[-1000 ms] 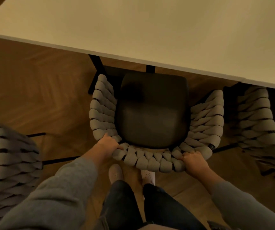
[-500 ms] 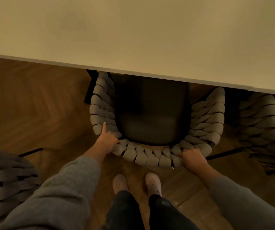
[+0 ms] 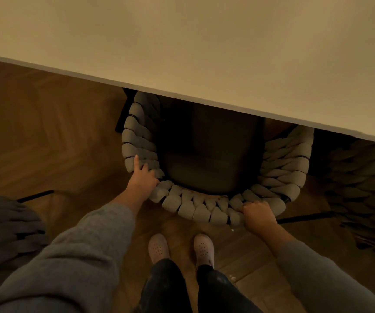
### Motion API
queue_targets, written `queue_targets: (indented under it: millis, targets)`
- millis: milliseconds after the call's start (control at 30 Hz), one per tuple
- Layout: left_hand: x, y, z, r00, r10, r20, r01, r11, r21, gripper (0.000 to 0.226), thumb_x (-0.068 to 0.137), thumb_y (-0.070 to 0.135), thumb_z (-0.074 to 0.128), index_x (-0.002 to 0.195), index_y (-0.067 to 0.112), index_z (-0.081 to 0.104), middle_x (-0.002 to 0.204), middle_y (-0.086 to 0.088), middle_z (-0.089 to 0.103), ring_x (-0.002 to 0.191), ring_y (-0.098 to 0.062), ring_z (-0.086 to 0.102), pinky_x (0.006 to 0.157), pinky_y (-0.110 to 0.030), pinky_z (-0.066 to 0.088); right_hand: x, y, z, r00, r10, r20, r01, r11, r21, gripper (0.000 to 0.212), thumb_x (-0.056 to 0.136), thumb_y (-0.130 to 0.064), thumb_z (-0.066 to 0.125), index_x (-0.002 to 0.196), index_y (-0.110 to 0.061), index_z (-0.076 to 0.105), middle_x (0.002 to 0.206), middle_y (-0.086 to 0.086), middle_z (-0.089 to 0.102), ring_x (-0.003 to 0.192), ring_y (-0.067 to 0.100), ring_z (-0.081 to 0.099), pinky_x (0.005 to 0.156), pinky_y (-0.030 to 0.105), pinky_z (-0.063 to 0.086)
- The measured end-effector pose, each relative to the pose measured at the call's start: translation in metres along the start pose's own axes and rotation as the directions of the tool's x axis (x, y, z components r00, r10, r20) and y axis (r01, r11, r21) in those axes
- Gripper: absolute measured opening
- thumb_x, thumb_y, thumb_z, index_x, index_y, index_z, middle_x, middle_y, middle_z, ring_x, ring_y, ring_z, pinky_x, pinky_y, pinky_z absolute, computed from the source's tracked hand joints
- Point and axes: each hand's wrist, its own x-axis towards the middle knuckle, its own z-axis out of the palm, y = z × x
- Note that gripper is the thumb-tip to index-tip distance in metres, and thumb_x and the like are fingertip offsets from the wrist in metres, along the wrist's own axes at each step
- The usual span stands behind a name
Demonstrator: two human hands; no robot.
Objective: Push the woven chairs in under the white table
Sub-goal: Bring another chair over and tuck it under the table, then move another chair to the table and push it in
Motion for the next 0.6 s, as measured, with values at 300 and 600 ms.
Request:
queue_targets:
  millis: [300, 600]
  targets:
    - [-0.049, 0.014, 0.042, 0.933, -0.182, -0.310, 0.017, 0.883, -0.468, 0.078, 0.097, 0.010, 0.049, 0.157, 0.027, 0.001, 0.162, -0.014, -0.010, 0.149, -0.031, -0.012, 0.116, -0.058, -0.005, 0.004, -0.015, -0.036, 0.957, -0.176, 0.230, 0.134, 0.973, 0.190, 0.107, 0.070, -0.064, 0.072, 0.153, -0.026, 0.015, 0.149, 0.002, 0.039, 0.132, 0.026, 0.042, 0.105, 0.039, 0.039]
    - [-0.176, -0.012, 0.188, 0.774, -0.606, 0.185, 0.482, 0.375, -0.792, 0.079, 0.099, 0.032, 0.048, 0.156, 0.026, -0.007, 0.161, -0.014, -0.016, 0.149, -0.030, -0.016, 0.118, -0.054, -0.004, 0.019, -0.219, -0.140, 0.826, -0.519, -0.218, 0.558, 0.809, 0.186, 0.096, 0.085, -0.056, 0.063, 0.154, -0.034, 0.000, 0.162, -0.001, 0.005, 0.149, 0.021, 0.008, 0.119, 0.041, 0.013]
